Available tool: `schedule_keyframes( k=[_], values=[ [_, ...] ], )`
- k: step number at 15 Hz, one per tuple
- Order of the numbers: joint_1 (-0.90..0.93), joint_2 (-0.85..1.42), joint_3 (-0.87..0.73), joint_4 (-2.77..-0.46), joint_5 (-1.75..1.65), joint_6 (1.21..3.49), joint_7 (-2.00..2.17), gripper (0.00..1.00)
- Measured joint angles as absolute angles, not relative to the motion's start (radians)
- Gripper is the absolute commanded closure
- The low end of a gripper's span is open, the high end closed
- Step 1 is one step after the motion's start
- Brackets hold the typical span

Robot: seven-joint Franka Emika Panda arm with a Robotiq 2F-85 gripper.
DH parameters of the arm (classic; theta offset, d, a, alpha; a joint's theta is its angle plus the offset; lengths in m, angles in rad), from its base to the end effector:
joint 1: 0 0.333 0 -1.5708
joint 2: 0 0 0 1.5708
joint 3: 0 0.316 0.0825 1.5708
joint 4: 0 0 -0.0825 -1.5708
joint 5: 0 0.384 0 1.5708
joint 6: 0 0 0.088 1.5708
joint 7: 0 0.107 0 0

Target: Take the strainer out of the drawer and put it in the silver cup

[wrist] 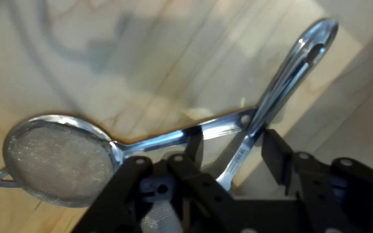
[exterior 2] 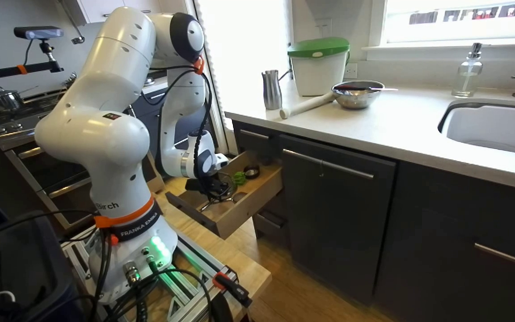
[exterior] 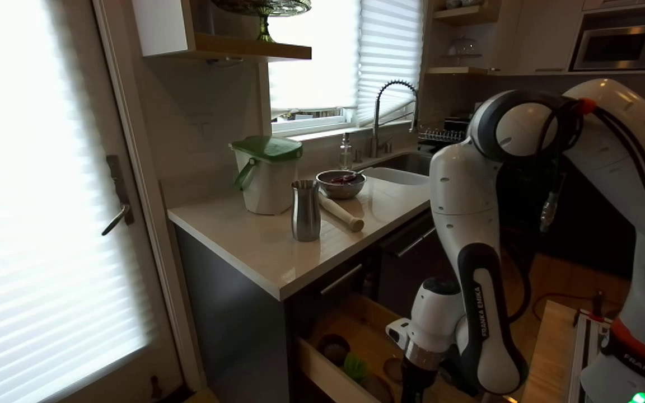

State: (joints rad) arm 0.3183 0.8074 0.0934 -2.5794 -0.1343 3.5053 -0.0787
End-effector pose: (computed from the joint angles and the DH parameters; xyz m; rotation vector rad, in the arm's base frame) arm 0.3306 0.1744 0.0064 -2.8839 -0.8702 -0.1616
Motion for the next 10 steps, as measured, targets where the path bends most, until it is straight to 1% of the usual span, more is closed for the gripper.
schedule_keyframes(
  k=[1, 2, 3, 6, 9, 10],
  values=[
    [0.33, 0.806, 0.091, -2.579, -0.122, 3.501, -0.079, 0.37],
    [0.34, 0.804, 0.09, -2.579, -0.114, 3.496, -0.079, 0.43],
    [0.349, 0.8, 0.089, -2.58, -0.105, 3.49, -0.079, 0.43],
    [0.382, 0.78, 0.072, -2.583, -0.07, 3.453, -0.079, 0.23],
    [0.412, 0.752, 0.041, -2.599, -0.047, 3.441, -0.079, 0.0],
    [0.422, 0.746, 0.033, -2.601, -0.044, 3.441, -0.079, 0.0]
  ],
)
